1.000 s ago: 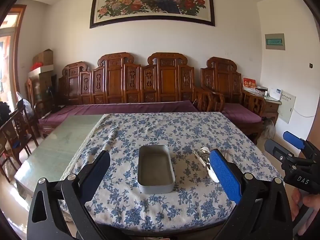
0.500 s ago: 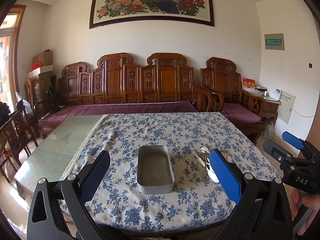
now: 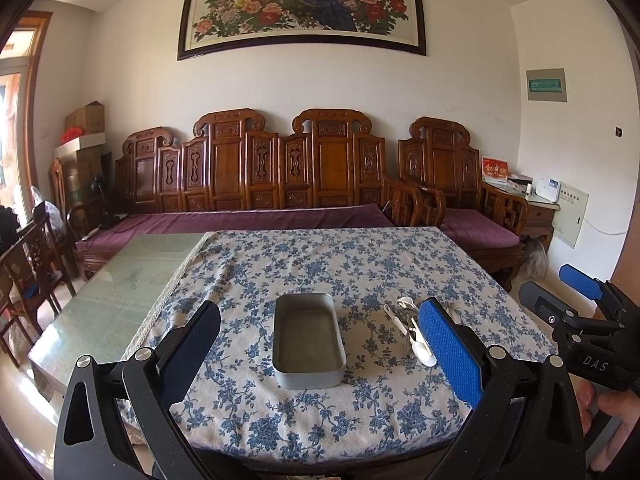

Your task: Organize utensils

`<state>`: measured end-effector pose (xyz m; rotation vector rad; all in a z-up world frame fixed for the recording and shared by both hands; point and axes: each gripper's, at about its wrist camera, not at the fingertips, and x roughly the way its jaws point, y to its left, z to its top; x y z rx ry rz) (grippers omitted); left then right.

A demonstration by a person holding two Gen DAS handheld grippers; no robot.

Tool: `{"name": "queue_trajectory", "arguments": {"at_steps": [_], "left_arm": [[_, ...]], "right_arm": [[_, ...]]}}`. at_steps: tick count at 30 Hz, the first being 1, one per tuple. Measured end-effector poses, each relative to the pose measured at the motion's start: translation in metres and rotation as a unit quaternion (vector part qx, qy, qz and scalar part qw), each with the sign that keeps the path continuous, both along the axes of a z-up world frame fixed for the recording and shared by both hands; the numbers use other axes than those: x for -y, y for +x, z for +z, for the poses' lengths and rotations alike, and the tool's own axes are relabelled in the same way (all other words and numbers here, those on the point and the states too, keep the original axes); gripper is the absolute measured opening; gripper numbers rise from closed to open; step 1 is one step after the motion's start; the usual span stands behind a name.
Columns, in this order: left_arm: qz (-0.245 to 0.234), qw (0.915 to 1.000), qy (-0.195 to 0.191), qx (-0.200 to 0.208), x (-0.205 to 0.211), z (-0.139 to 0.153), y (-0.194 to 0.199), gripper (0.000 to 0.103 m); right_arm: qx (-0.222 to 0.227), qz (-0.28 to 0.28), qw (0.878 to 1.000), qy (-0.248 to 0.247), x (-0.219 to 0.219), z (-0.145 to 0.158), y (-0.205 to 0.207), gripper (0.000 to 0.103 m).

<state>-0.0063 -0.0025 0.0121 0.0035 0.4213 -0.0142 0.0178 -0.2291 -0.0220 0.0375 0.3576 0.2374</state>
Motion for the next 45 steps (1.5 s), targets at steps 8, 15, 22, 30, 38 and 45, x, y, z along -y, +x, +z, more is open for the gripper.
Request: {"name": "queue_trajectory", "arguments": {"at_steps": [8,15,22,30,38,45], "left_arm": [[-0.001,1.0000,0.001,0.001,0.003,0.001,-0.001,0.097],[-0.004,1.0000,0.002,0.002,0.006,0.005,-0.003,0.097],[-0.005,1.0000,0.002,0.003,0.008,0.007,-0.005,0.097],[-0.005,1.0000,0.002,0.004,0.008,0.006,-0.005,0.097],[-0.008,1.0000,0.003,0.004,0.010,0.009,-0.007,0.097],[-0.012,0.9999,0.005,0.000,0.011,0.008,-0.006,0.097]], "right_arm": [[0.000,0.000,1.000,0.001,0.000,0.000,0.000,0.100],[0.001,0.000,1.000,0.001,0.000,0.001,-0.001,0.100],[0.001,0.000,1.000,0.000,-0.001,0.001,-0.001,0.100],[0.002,0.000,1.000,0.001,0.000,0.001,-0.001,0.100],[0.003,-0.001,1.000,0.001,0.002,0.008,-0.003,0.100],[-0.003,0.001,1.000,-0.001,0.004,0.014,-0.001,0.100]]}}
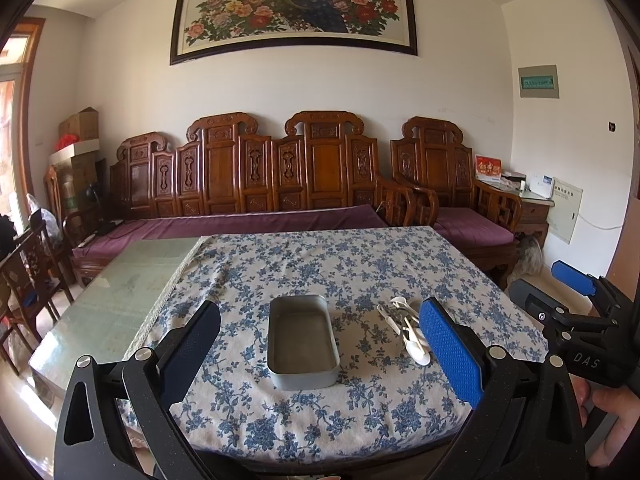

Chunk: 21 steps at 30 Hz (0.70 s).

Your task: Organize utensils

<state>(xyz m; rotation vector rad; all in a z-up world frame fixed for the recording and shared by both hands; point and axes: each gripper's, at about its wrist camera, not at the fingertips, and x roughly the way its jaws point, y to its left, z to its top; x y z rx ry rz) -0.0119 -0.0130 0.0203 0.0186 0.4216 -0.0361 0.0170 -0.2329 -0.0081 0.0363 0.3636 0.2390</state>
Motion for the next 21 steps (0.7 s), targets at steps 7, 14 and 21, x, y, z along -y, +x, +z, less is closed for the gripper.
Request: {"name": "queue_trajectory", "arguments": {"at_steps": [7,14,21], "left_arm": [[-0.014,0.9993,-0.005,-0.033,0.000,-0.022,0.018,0.097],[-0.037,0.9967,-0.012,-0.071,0.000,-0.054,0.044,0.097],[-0.050,0.9932,-0.017,-0.104,0.004,-0.082,0.073,0.097]], "right_arm": [[-0.024,0.000,1.000,-0.007,0.007,-0.016,0.011,0.100],[-0.048,-0.008,0.999,-0.019,0.018,-0.046,0.036,0.094],[-0.093,-0.009,0.995,-0.028,0.028,-0.087,0.074,0.073]]}}
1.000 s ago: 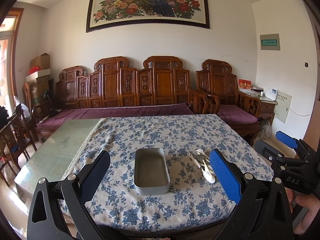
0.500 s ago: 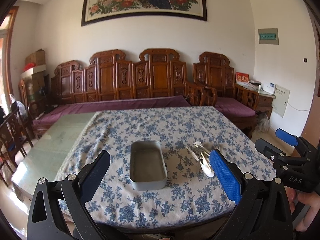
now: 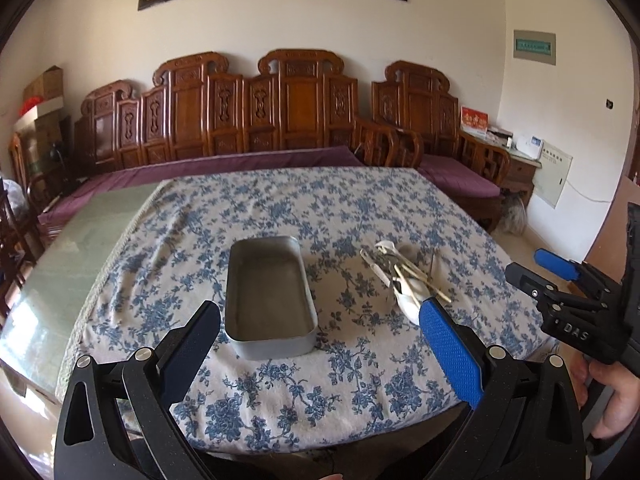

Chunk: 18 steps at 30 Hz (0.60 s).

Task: Organize utensils
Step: 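Grasp a wooden chopstick with the right tool while the left tool approaches the pile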

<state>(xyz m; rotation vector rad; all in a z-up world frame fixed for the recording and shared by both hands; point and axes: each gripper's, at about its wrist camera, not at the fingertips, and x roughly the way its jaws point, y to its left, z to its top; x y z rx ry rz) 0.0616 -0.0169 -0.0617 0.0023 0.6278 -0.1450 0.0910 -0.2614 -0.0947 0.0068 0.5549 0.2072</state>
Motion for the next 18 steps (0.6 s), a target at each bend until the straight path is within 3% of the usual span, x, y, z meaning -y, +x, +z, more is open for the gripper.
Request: {"name": "queue_trajectory", "arguments": {"at_steps": [9,18], "left_arm": [[-0.022,0.9987,0.003,-0.045,0.014,-0.032,0.053,0.096],[-0.038,0.9965,0.019,-0.072,0.025,-0.062,0.091,0.096]], "right_arm": [[-0.044,-0.005,0.999,0.019,0.024,-0.041,0.065,0.052],[-0.110,0.029,0.993,0.027,0.003,-0.097,0.117,0.045]]}}
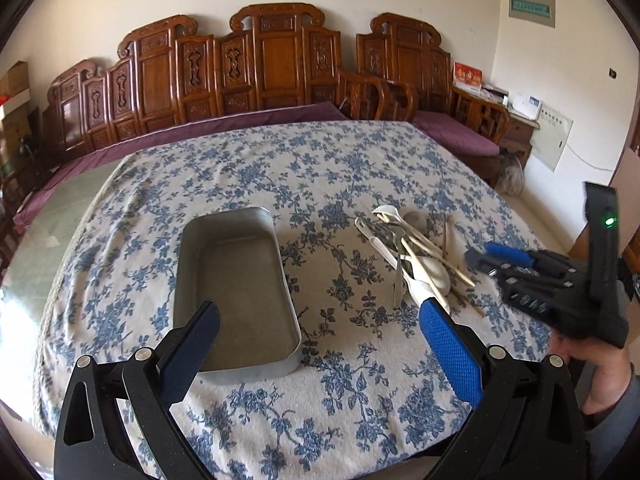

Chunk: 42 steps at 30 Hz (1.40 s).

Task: Organize utensils
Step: 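Grasp a wooden chopstick with the right tool while the left tool approaches the pile, then grasp a metal spoon with the left tool while the right tool holds the chopstick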

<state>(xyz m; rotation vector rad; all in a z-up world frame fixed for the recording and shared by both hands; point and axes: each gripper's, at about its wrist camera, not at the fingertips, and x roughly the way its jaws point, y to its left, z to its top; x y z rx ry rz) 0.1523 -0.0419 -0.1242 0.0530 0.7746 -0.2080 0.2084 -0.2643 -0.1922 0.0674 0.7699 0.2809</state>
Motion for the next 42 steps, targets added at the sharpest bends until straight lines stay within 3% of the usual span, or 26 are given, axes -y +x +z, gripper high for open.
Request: {"name": "queue_trajectory", "arguments": {"at_steps": [5,8,10,11,26,31,42], "left_arm": [[-0.001,0.9999,0.005,-0.013,-0.001,-0.014,0.008,0.096],[0.002,0.9998,0.005,-0.020,-0.002,-0.021,0.013,0.096],[0.002,0.9997,0.006,-0.025,-0.002,-0.025,0.015,0.096],[0.001,0.9996,0.008,-0.027,-0.001,-0.026,0.016,0.096],[-0.043,0.9972,0.039,-0.046,0.049,-0.043,0.047,0.096],[-0.053,0.9956,0.045,-0.063,0.063,-0.057,0.068,0.085],[-0.086,0.9892,0.022,-0.116,0.095,-0.082,0.120,0.043]], "right_arm": [[-0.026,0.018,0.999,-0.009,-0.023,-0.027,0.002,0.045],[-0.037,0.019,0.999,-0.029,-0.029,-0.037,0.004,0.037],[-0.040,0.012,0.998,-0.038,-0.027,-0.040,0.005,0.012],[-0.039,0.007,0.999,-0.033,-0.023,-0.039,0.005,0.008],[0.041,-0.039,0.998,0.023,0.036,0.004,-0.016,0.006],[0.036,-0.047,0.998,0.024,0.047,-0.003,-0.007,0.006],[0.023,-0.051,0.998,0.038,0.055,-0.013,0.001,0.006]]}}
